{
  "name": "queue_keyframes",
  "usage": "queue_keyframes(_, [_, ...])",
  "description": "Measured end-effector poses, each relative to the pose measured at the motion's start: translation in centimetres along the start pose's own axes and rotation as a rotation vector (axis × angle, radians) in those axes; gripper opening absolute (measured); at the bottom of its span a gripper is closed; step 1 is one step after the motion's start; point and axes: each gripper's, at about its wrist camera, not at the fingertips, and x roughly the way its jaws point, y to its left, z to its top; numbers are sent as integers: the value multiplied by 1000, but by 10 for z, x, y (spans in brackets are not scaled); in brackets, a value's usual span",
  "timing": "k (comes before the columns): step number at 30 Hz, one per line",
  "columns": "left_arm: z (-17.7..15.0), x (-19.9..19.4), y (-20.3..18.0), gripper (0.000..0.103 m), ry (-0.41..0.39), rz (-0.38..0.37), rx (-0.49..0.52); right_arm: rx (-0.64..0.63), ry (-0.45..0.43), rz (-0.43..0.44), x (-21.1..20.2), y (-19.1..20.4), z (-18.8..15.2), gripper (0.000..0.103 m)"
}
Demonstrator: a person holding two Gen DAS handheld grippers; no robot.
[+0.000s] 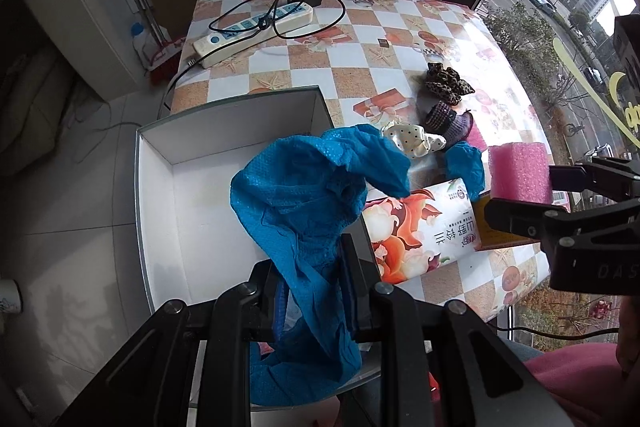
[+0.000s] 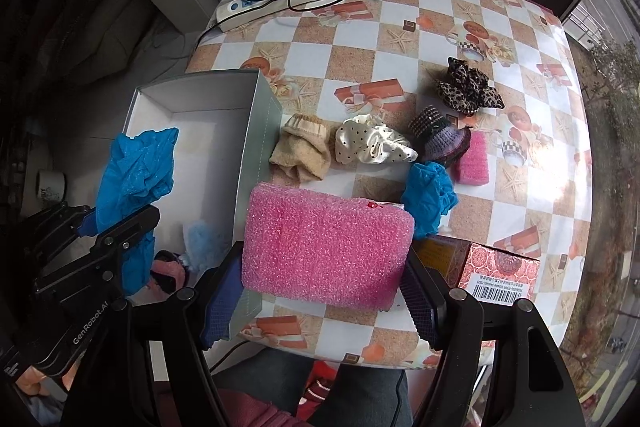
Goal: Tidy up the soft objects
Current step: 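Lower the teal cloth into the box and open the left tool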
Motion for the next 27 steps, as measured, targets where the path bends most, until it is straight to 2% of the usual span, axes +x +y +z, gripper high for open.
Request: queue_keyframes(27, [-26, 12, 45, 25, 28, 39, -182, -134, 68, -10, 18, 30, 6, 73])
